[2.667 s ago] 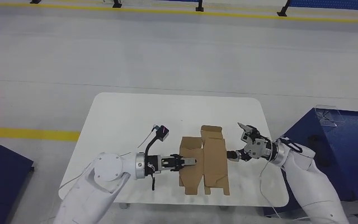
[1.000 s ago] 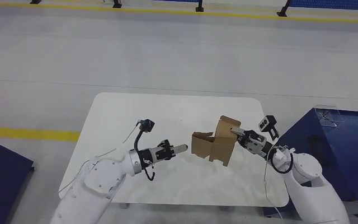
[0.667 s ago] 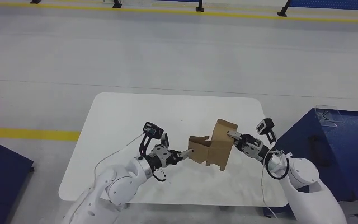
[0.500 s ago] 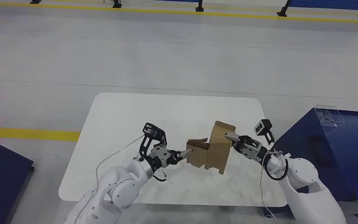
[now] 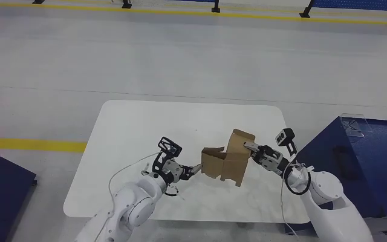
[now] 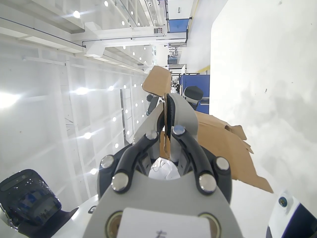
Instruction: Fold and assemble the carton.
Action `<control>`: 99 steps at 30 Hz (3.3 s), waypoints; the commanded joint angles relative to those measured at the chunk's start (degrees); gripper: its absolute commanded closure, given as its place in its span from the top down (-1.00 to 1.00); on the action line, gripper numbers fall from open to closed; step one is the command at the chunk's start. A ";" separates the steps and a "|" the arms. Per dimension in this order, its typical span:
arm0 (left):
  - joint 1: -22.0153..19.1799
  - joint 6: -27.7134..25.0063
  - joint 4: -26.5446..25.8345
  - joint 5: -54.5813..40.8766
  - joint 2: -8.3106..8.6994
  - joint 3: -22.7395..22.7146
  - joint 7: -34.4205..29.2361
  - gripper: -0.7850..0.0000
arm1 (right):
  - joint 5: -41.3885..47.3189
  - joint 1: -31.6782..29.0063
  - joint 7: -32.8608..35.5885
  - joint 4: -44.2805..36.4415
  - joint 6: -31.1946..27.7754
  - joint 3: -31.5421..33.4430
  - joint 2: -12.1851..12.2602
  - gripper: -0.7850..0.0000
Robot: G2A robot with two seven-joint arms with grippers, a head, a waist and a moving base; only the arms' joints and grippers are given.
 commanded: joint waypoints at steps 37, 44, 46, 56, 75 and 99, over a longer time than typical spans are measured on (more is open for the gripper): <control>-3.59 -7.94 2.22 -6.68 -3.99 4.71 -6.25 1.00 | -1.27 0.82 -1.92 -0.18 -1.01 -1.02 -1.36 -1.00; -2.96 -10.56 0.29 -7.52 -4.11 4.92 -7.64 1.00 | -2.26 1.21 -3.27 0.16 -1.34 -1.96 -1.74 -1.00; -2.63 -10.79 -0.27 -7.33 -4.15 5.13 -7.83 1.00 | -2.34 1.32 -3.36 0.42 -1.40 -2.20 -1.84 -1.00; -3.64 -13.57 -0.83 -6.22 -5.20 9.06 -8.85 1.00 | -2.09 2.12 -3.29 0.81 -0.45 -4.40 -2.47 -1.00; -8.07 -10.86 3.84 -7.42 -7.88 11.34 -8.06 1.00 | 1.22 4.60 0.09 2.98 3.93 -6.57 -3.32 -1.00; -6.82 -10.18 3.65 -5.87 -8.28 9.12 -8.11 1.00 | 2.02 6.00 -0.18 3.95 6.66 -7.62 -3.90 -1.00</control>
